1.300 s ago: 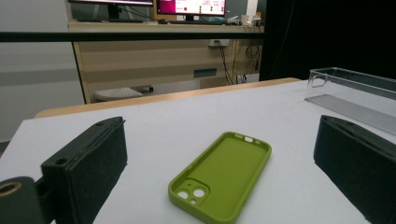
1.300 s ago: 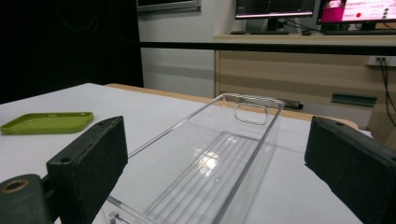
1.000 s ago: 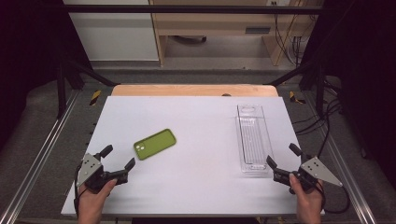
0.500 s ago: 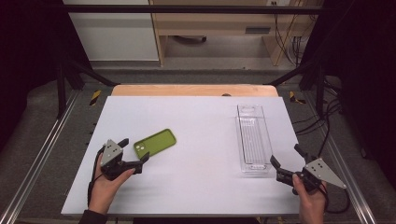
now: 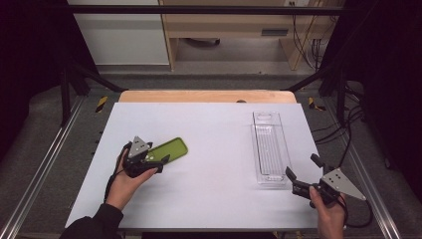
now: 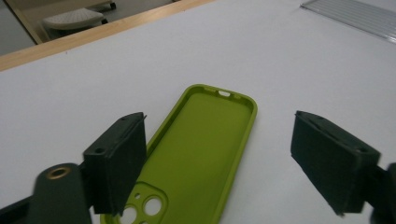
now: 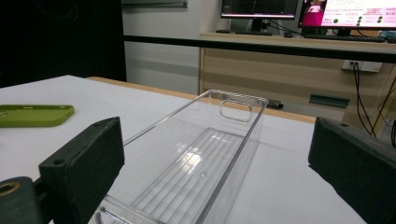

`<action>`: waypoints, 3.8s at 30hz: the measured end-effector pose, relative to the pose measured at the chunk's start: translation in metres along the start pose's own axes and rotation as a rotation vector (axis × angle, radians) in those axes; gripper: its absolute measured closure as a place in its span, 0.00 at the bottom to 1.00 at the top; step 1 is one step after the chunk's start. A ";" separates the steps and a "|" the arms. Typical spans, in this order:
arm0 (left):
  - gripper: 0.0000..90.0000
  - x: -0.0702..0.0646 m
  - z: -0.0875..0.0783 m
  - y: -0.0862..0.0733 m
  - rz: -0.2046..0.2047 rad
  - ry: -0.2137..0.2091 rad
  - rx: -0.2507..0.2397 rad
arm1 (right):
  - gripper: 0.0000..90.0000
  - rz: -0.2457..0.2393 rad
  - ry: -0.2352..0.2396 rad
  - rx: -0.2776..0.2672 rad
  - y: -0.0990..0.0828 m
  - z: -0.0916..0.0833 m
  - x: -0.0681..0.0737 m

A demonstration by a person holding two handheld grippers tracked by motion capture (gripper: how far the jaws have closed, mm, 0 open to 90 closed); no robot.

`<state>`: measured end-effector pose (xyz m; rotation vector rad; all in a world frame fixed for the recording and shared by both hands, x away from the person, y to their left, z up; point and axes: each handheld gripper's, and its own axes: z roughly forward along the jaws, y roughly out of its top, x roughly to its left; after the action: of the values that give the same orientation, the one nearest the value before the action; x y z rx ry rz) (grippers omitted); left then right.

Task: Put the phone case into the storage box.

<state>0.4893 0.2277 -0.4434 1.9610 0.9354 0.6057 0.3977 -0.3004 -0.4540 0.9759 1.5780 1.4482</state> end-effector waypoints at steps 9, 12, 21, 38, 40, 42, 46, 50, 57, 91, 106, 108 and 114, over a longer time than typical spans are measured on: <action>0.68 0.010 0.006 0.013 -0.019 -0.018 -0.003 | 0.04 -0.019 -0.008 0.016 0.000 0.000 0.000; 0.85 0.015 0.008 0.016 -0.042 -0.022 0.014 | 0.04 -0.011 -0.013 0.015 0.000 -0.001 -0.001; 1.00 0.013 0.015 0.020 -0.047 -0.019 0.072 | 0.04 -0.019 -0.006 0.019 -0.001 0.000 -0.001; 1.00 0.008 0.038 0.007 -0.060 -0.022 0.216 | 0.05 -0.014 -0.005 0.023 -0.001 0.000 -0.001; 1.00 0.007 0.040 0.004 -0.061 -0.026 0.225 | 0.05 -0.014 -0.005 0.023 -0.001 0.000 -0.001; 1.00 0.007 0.041 0.001 -0.063 -0.030 0.230 | 0.05 -0.012 -0.004 0.025 -0.001 0.000 -0.001; 1.00 0.006 0.042 -0.001 -0.062 -0.037 0.239 | 0.05 -0.011 -0.006 0.026 -0.001 0.000 -0.001; 1.00 0.005 0.043 -0.001 -0.058 -0.041 0.242 | 0.05 -0.010 -0.005 0.029 -0.002 0.000 -0.001; 1.00 0.003 0.046 -0.002 -0.060 -0.051 0.250 | 0.05 -0.014 -0.006 0.033 -0.002 0.001 -0.002; 1.00 -0.050 0.032 -0.013 -0.007 -0.219 0.238 | 0.04 -0.009 0.000 0.053 -0.003 0.002 0.000; 1.00 -0.059 0.059 0.008 0.012 -0.202 0.269 | 0.04 -0.015 0.000 0.060 -0.004 0.002 0.000; 1.00 -0.063 0.058 0.007 0.014 -0.215 0.269 | 0.04 -0.013 0.002 0.060 -0.004 0.003 -0.001; 1.00 -0.080 0.055 0.006 0.037 -0.260 0.271 | 0.04 -0.017 0.003 0.062 -0.004 0.003 0.000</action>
<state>0.4823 0.1349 -0.4712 2.2376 0.8532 0.2430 0.4003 -0.2993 -0.4583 0.9933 1.6382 1.3972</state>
